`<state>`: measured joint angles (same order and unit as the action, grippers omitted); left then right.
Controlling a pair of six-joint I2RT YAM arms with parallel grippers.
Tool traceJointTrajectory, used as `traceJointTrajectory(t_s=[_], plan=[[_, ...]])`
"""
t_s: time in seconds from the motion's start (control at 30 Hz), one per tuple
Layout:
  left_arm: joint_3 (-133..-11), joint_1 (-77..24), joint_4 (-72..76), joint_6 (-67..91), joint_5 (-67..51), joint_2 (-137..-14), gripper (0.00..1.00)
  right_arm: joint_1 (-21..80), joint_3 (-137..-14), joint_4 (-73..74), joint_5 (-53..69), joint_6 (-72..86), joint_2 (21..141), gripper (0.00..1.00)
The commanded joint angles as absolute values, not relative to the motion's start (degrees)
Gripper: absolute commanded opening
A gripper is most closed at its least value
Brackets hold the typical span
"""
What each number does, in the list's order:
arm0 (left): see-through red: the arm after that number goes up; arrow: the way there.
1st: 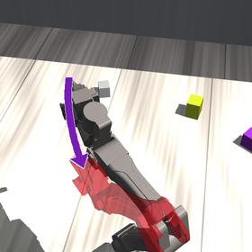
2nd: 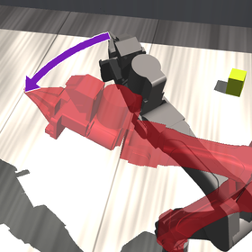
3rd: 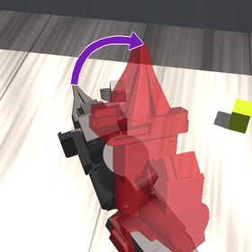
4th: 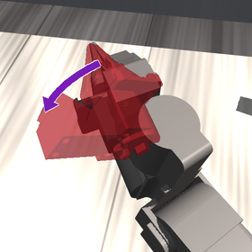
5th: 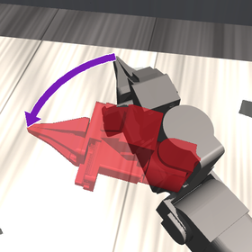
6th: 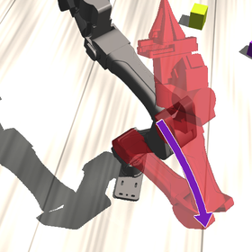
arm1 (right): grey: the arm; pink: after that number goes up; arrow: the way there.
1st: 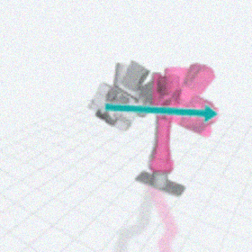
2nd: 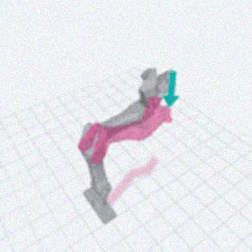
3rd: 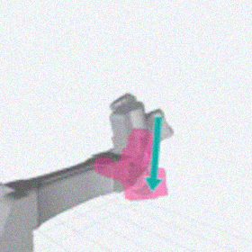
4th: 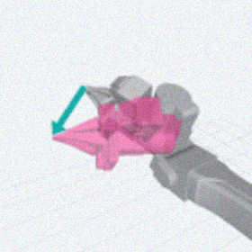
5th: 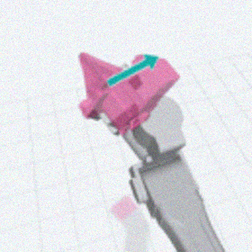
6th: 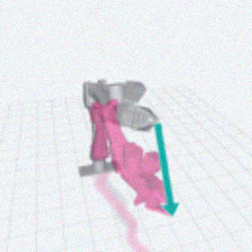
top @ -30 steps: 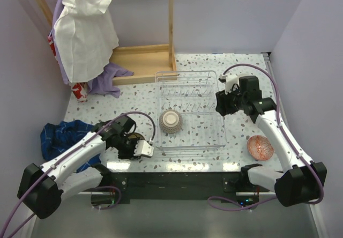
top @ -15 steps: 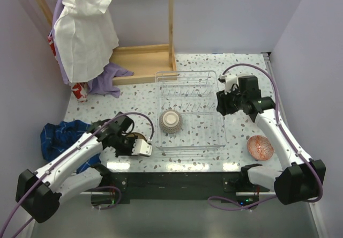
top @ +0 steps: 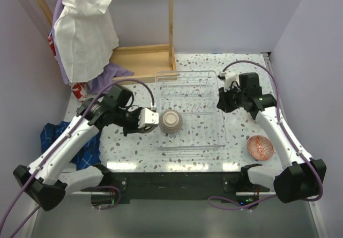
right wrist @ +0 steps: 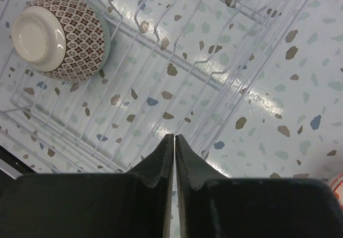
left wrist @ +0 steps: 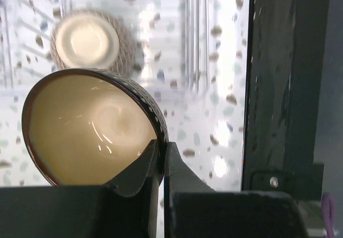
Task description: Load the bowls into the dish rack
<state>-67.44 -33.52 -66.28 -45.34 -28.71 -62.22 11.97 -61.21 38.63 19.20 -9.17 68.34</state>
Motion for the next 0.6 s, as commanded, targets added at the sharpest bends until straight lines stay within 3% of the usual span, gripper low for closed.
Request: traceJointTrajectory(t_s=[0.0, 0.23, 0.57], plan=[[-73.6, -33.8, -52.8, -37.6, -46.5, -68.5, 0.00, 11.8, -66.0, 39.9, 23.2, -8.4, 69.3, 0.03], [-78.9, -34.0, -41.4, -28.3, -69.1, -84.4, 0.00, 11.9, -68.0, 41.2, 23.0, -9.8, 70.2, 0.02], [-85.0, -36.2, -29.5, -13.8, -85.0, -101.9, 0.00, 11.9, -65.4, 45.7, 20.4, -13.3, 68.4, 0.01]])
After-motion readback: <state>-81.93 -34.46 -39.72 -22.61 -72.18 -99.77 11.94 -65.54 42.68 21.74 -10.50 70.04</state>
